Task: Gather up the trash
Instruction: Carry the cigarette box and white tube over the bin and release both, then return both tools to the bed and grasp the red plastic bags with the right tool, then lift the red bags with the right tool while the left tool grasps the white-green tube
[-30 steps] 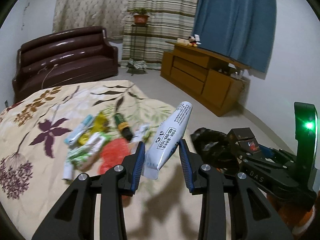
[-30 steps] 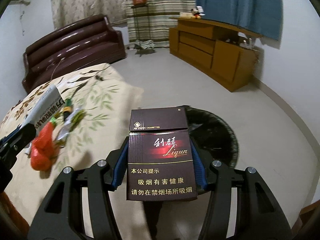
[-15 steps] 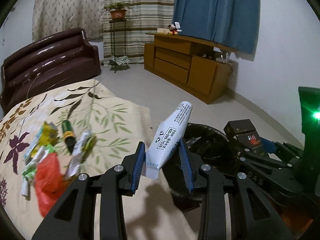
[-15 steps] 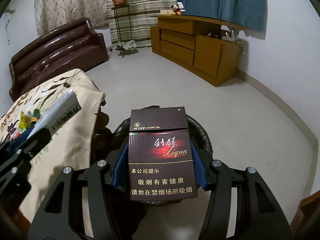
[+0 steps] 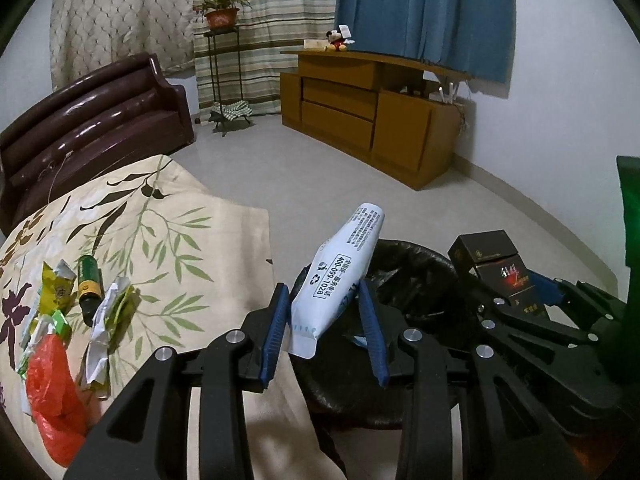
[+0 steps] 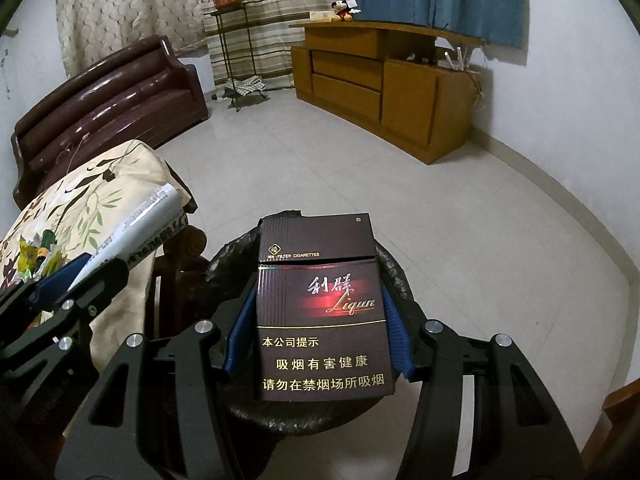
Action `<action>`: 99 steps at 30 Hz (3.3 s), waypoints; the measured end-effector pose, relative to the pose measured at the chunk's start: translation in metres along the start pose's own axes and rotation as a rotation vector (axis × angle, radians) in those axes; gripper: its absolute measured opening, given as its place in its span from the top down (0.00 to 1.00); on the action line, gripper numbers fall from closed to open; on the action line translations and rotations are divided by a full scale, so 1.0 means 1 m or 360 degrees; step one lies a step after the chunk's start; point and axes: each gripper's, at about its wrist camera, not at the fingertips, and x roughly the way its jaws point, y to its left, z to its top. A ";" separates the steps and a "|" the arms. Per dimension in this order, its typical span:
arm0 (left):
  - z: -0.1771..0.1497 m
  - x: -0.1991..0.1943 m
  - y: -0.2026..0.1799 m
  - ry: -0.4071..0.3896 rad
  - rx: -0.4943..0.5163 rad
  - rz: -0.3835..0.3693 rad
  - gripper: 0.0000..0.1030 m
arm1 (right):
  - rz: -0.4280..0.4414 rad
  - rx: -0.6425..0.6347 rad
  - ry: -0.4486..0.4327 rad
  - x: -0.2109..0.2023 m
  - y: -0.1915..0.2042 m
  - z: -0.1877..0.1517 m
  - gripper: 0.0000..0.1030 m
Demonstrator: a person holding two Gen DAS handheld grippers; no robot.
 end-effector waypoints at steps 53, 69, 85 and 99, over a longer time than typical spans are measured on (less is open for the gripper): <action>-0.080 -0.136 0.199 -0.0075 -0.0441 0.0633 0.30 | 0.0437 -0.0350 0.0044 -0.064 0.187 -0.038 0.35; -0.119 -0.161 0.256 -0.0049 -0.0585 0.0715 0.30 | 0.0535 -0.0538 0.0096 -0.075 0.271 -0.063 0.35; -0.121 -0.154 0.259 -0.0035 -0.0604 0.0643 0.30 | 0.0486 -0.0626 0.0137 -0.060 0.292 -0.076 0.60; -0.106 -0.129 0.240 0.0010 -0.0531 0.0561 0.30 | 0.0464 -0.0538 0.0062 -0.071 0.259 -0.055 0.60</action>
